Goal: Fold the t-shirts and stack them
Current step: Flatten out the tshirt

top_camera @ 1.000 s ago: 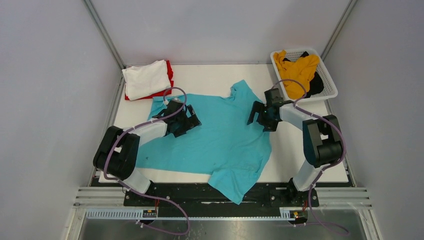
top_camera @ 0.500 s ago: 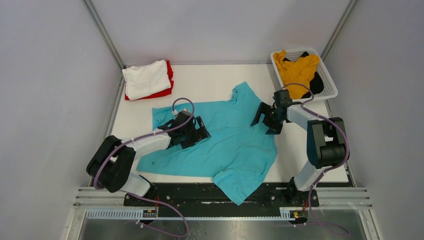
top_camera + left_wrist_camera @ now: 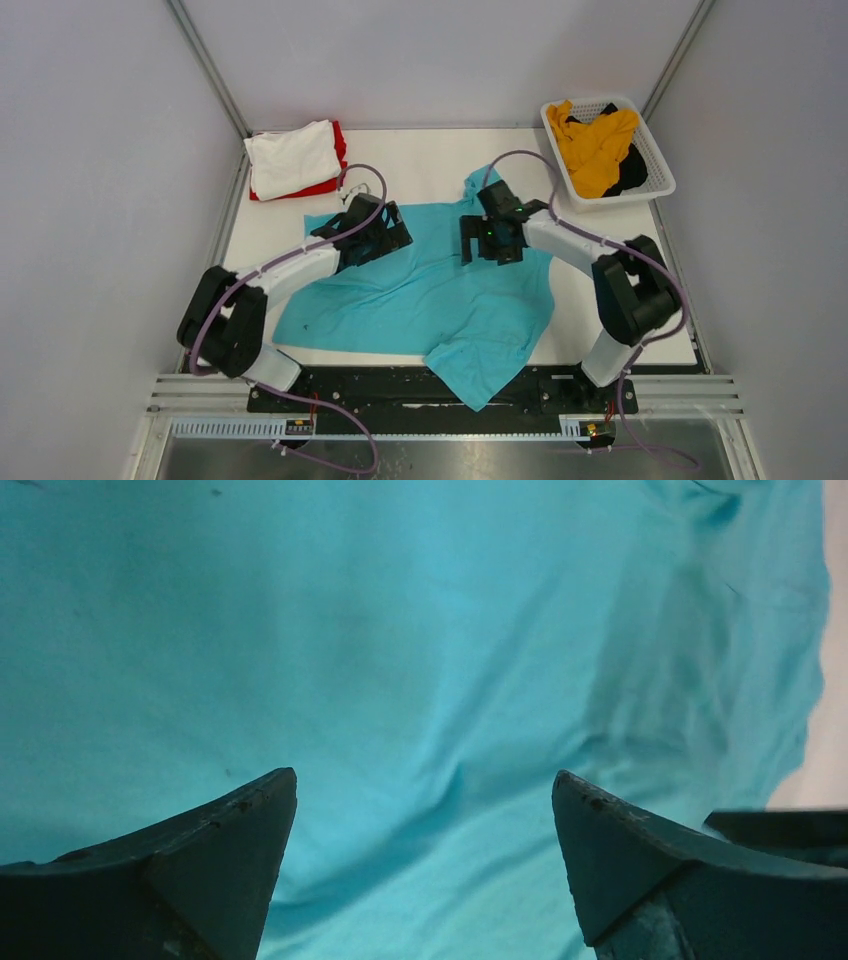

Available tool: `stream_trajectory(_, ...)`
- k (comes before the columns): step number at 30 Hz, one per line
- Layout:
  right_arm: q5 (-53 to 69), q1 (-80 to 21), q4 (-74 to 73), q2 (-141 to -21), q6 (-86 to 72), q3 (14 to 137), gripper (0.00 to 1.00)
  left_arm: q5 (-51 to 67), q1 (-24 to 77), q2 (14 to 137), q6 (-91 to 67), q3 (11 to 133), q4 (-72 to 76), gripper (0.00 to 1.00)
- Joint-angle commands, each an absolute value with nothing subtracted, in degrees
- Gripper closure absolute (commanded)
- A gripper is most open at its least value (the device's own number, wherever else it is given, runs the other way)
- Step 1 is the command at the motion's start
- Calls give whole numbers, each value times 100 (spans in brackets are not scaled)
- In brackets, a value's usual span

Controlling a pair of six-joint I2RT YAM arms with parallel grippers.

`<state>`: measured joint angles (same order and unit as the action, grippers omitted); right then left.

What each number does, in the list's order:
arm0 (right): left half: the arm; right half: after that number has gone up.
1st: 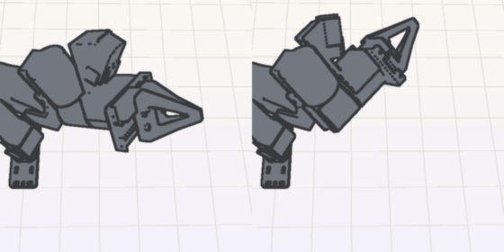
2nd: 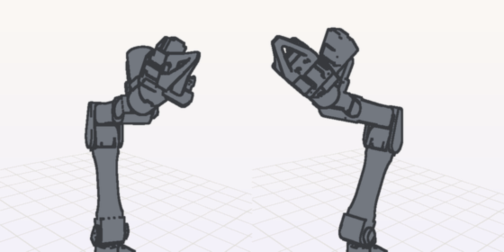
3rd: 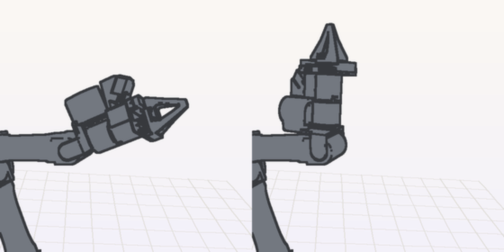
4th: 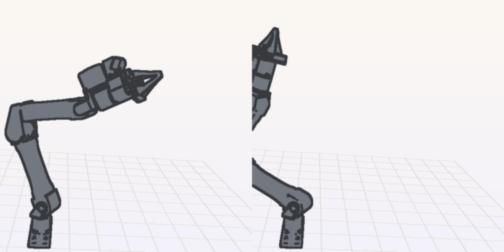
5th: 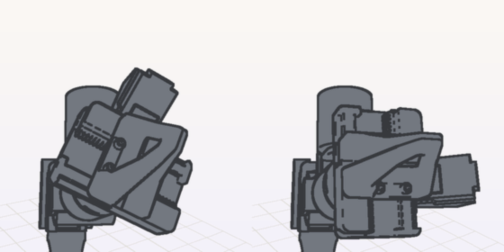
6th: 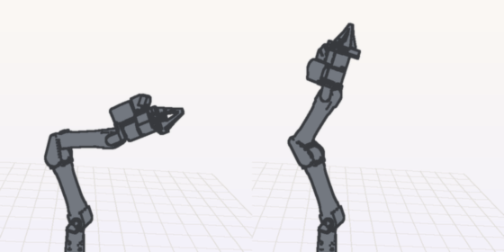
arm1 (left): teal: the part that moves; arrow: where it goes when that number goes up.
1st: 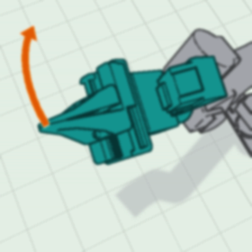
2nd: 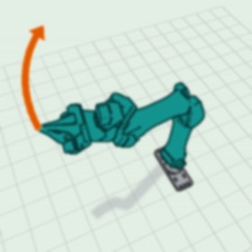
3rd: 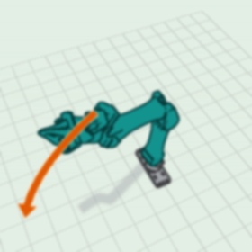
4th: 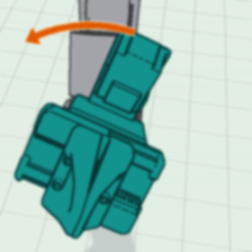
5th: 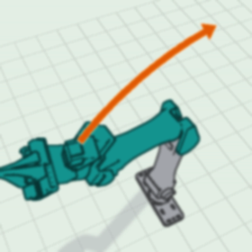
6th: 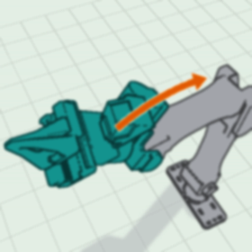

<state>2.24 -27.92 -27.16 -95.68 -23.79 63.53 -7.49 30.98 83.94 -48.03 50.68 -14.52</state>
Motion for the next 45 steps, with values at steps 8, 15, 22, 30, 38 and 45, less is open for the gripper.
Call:
stream_trajectory(8,28,-3338,-2665,-10166,-2837,6002,1,-95,2837,9204,-4806,4822,-869,1)
stream_trajectory(15,-124,-2950,-2921,-9293,-3014,4709,1,419,3308,8855,-5051,4142,-732,1)
stream_trajectory(22,-213,-2786,-2902,-8646,-2580,4629,0,70,3463,8325,-5060,4117,-1064,1)
stream_trajectory(30,-75,-2782,-2562,-8231,-2356,5063,1,-1043,2673,8986,-4604,5334,-1431,1)
stream_trajectory(38,-75,-2484,-2539,-8311,-2314,5082,0,-1108,2074,9898,-4377,6096,-1610,1)
stream_trajectory(45,-18,-2281,-2418,-8422,-2342,5095,1,-1768,1639,10689,-4295,6937,-1334,1)
